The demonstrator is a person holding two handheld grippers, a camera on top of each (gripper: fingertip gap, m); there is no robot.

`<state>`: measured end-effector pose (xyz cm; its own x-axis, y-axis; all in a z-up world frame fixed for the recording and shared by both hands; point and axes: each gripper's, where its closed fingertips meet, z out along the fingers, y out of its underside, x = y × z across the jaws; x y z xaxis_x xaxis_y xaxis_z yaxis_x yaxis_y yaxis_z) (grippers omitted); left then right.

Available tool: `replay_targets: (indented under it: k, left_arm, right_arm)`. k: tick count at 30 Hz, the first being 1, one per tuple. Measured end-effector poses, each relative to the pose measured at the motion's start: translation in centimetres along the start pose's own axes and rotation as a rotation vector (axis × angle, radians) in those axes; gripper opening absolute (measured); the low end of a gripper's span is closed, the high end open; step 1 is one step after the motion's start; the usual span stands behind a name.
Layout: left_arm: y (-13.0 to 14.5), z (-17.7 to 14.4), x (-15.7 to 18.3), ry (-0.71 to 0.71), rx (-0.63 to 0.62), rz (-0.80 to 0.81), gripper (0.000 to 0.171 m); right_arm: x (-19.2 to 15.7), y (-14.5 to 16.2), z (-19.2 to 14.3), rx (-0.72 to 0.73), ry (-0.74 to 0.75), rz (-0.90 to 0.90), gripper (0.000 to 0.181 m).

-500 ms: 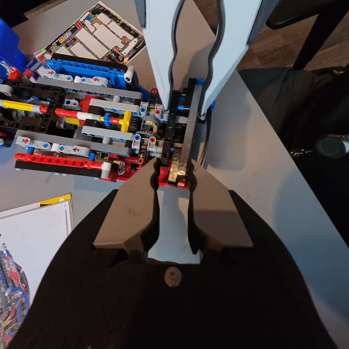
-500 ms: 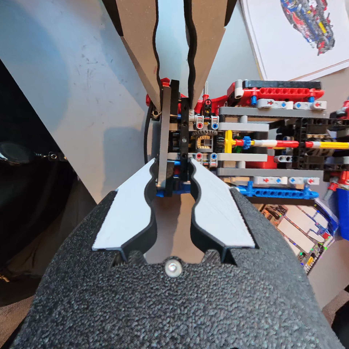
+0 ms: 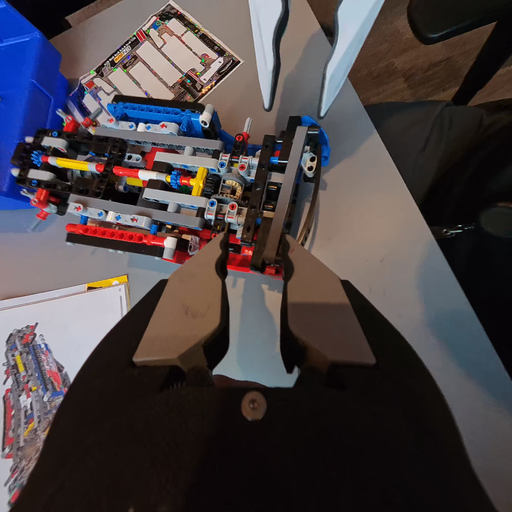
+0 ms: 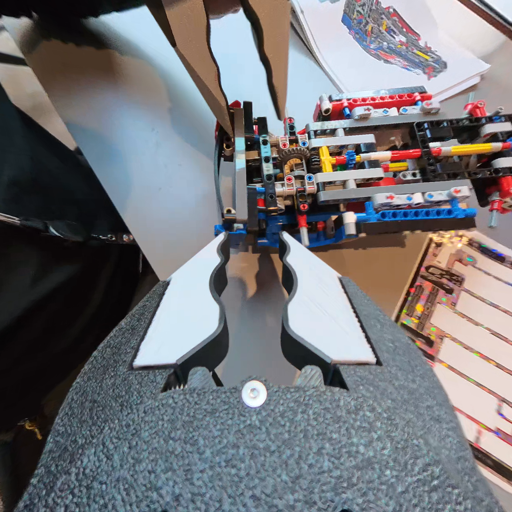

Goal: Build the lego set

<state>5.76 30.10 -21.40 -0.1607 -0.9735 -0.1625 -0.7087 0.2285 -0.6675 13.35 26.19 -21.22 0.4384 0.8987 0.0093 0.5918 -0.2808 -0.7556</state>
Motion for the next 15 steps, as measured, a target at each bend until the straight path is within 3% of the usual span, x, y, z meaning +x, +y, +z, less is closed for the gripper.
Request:
replay_targets:
  k: [7,11,15]
  left_arm:
    - [0.5,-1.3,-1.2,-0.034,-0.086,-0.01,0.046]
    - [-0.3,-1.5,-2.3,-0.154,0.002,-0.008,0.067]
    - [0.8,-0.7,0.7,-0.261,-0.013,0.339,0.046]
  right_arm:
    - [-0.4,0.8,1.3,0.092,-0.047,0.02,0.043]
    - [-1.1,0.3,2.2,0.136,-0.064,0.002,0.044]
    - [-2.1,0.2,2.9,0.168,-0.092,-0.006,0.049]
